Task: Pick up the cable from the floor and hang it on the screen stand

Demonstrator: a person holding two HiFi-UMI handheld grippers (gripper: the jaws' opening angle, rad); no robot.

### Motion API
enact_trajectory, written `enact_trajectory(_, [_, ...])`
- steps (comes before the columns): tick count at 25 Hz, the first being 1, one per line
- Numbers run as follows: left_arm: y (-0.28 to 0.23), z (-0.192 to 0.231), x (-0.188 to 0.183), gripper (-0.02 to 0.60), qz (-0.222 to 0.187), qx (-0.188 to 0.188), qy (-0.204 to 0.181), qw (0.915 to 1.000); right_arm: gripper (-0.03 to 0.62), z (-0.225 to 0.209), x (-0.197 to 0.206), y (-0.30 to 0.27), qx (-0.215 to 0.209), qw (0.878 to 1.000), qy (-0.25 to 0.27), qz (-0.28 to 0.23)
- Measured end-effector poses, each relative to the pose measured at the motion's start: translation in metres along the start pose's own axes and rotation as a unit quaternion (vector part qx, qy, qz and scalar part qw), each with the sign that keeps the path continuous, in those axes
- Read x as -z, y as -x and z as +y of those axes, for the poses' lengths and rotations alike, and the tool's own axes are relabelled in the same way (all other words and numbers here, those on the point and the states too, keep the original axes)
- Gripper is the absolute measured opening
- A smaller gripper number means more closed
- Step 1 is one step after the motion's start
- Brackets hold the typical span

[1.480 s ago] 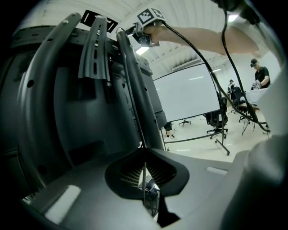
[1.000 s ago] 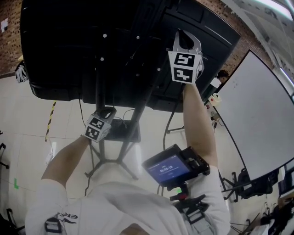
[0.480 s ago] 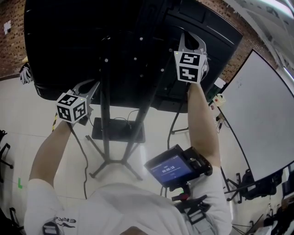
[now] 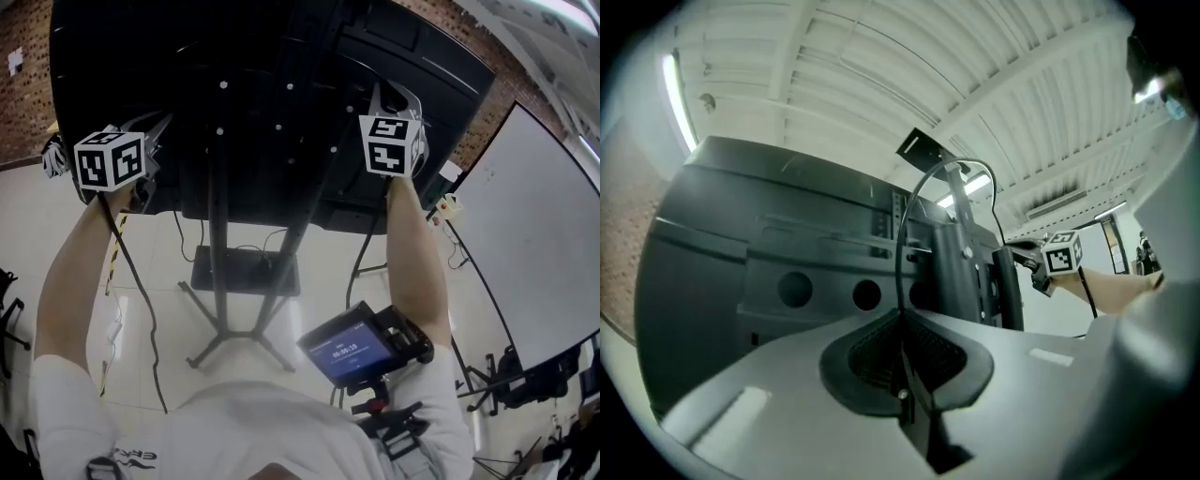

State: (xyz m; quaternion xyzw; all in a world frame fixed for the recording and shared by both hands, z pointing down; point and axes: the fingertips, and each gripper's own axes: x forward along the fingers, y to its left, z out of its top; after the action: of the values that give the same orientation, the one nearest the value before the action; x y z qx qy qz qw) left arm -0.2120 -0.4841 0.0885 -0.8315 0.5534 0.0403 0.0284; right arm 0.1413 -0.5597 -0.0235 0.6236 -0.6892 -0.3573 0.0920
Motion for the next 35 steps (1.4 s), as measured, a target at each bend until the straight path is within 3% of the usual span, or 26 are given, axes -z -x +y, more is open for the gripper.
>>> enact_trajectory(8, [-0.005,0.024,-0.044,0.011,-0.023,-0.053,-0.004,0.9983,0.023,-0.002,0.024,0.002,-0.004,0.999,0.008,0.045])
enact_trajectory(16, [-0.009,0.037,-0.077,0.011,-0.028,-0.107,-0.042,0.993,0.024,0.003,0.04,0.006,-0.01,0.996,0.031,0.079])
enact_trajectory(28, [-0.012,0.059,-0.079,0.011,0.017,-0.206,-0.127,0.9701,0.025,0.01,0.057,0.009,0.012,0.984,0.123,0.128])
enact_trajectory(35, [-0.007,0.07,-0.07,0.011,0.017,-0.219,-0.119,0.9682,0.028,0.018,0.058,0.007,0.022,0.97,0.196,0.144])
